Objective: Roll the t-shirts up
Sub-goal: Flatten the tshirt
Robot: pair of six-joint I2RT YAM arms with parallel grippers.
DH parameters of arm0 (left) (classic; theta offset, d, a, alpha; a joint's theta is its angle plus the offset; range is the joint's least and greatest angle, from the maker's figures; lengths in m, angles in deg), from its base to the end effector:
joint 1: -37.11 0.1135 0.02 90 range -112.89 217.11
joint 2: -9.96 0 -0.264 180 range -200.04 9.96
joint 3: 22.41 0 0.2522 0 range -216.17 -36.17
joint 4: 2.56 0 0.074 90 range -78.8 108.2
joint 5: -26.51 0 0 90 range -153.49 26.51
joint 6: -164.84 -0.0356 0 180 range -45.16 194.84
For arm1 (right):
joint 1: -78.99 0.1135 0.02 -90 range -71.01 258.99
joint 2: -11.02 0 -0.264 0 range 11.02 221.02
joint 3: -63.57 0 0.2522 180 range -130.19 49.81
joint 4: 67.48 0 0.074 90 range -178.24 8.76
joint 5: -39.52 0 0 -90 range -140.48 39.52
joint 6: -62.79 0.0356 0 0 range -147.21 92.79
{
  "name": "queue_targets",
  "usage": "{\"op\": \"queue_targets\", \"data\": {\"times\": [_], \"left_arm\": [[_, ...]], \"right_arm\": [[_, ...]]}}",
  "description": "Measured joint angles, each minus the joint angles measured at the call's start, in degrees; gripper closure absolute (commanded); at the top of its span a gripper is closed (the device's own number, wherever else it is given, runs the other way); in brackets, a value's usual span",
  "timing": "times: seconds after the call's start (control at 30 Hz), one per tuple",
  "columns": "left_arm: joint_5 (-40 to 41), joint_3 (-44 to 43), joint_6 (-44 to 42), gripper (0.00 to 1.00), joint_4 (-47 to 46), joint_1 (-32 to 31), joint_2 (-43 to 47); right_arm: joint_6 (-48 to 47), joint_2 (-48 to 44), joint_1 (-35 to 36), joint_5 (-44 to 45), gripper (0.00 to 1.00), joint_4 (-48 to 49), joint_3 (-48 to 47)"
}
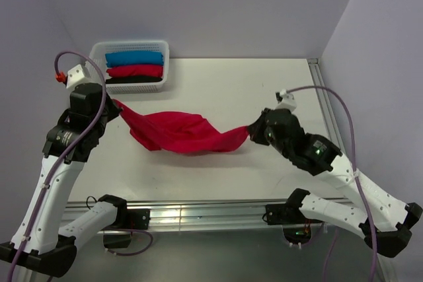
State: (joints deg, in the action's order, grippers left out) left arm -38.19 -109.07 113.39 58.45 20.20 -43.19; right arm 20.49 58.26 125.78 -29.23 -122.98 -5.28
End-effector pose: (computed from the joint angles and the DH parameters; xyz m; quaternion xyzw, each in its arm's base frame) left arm 0.1634 -0.0338 0.4150 -0.2682 0.7980 -0.0698 0.5352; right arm 0.1218 0.1108 0.3404 0.0936 0.8667 0.2290 0.4333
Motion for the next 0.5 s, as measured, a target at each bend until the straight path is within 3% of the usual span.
{"op": "queue_targets", "data": {"times": [0.27, 0.5], "left_arm": [[-1.42, -6.99, 0.02, 1.0, 0.39, 0.0, 0.61], [-6.82, -7.3, -0.04, 1.0, -1.31, 0.0, 5.92]], "right_arm": [[-12.35, 10.12, -8.52, -2.95, 1.0, 0.28, -30.73], [-19.39, 7.45, -9.35, -4.37, 1.0, 4.92, -43.52]]}}
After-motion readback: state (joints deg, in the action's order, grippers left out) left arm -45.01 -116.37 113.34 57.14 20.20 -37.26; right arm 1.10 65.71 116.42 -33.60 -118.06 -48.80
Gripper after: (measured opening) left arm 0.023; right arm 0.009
